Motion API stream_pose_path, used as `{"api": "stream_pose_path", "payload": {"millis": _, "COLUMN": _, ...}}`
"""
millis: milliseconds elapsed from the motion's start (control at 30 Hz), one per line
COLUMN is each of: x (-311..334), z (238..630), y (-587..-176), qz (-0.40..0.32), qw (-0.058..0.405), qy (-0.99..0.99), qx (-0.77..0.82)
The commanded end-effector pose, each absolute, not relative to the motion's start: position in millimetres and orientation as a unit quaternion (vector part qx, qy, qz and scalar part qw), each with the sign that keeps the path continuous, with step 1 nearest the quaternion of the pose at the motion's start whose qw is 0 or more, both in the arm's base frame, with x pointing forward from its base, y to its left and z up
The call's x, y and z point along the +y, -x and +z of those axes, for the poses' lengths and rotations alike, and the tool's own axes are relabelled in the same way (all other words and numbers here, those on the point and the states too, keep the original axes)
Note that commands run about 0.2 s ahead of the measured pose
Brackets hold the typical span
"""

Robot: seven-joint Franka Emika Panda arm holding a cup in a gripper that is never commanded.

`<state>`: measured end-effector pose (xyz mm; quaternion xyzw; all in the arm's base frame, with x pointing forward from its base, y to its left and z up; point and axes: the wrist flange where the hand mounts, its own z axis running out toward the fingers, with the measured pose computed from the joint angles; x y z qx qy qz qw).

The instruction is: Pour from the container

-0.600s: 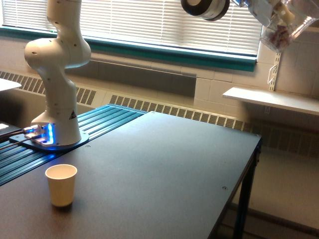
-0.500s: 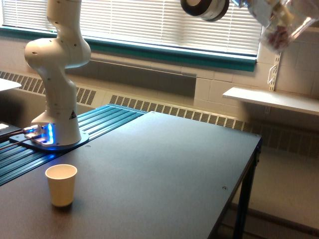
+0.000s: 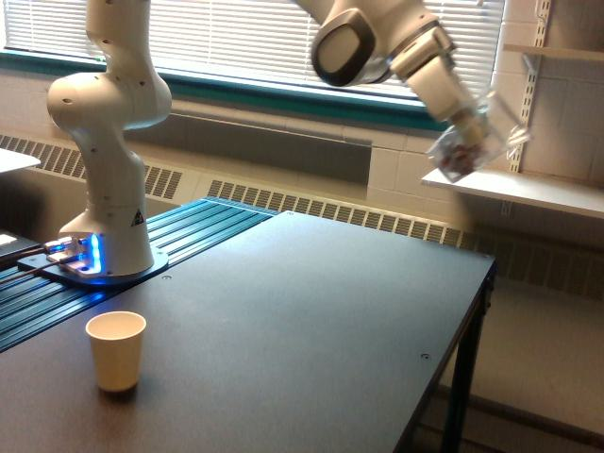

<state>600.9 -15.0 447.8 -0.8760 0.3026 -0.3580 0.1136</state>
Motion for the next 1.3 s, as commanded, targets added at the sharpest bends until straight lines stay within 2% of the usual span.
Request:
{"api": "stream_pose_path", "payload": {"millis": 33, "x": 5.0, "z": 460.6, "y": -563.6, "qz": -0.375, "qw": 0.111, "qy": 0.874, "qx": 0.288}}
{"api": "stream_pose_path", "payload": {"millis": 167, "x": 2.5, "z": 457.4, "y": -537.7, "qz": -0.37, "qw": 0.097, "qy": 0.878, "qx": 0.286}}
{"api": "stream_pose_path", "payload": {"millis": 300, "x": -3.2, "z": 459.5, "y": -511.7, "qz": -0.355, "qw": 0.133, "qy": 0.855, "qx": 0.353}}
{"api": "stream_pose_path", "payload": {"millis": 467, "x": -15.1, "z": 455.7, "y": -477.0, "qz": -0.335, "qw": 0.125, "qy": 0.872, "qx": 0.335}}
{"api": "stream_pose_path", "payload": {"millis": 700, "x": -35.1, "z": 443.9, "y": -426.5, "qz": -0.284, "qw": 0.149, "qy": 0.862, "qx": 0.392}}
{"api": "stream_pose_path", "payload": {"millis": 933, "x": -55.7, "z": 396.4, "y": -380.9, "qz": -0.197, "qw": 0.145, "qy": 0.871, "qx": 0.426}}
{"api": "stream_pose_path", "payload": {"millis": 1167, "x": -71.4, "z": 342.3, "y": -332.6, "qz": -0.11, "qw": 0.094, "qy": 0.902, "qx": 0.407}}
{"api": "stream_pose_path", "payload": {"millis": 1300, "x": -78.0, "z": 336.4, "y": -320.7, "qz": -0.084, "qw": 0.071, "qy": 0.903, "qx": 0.414}}
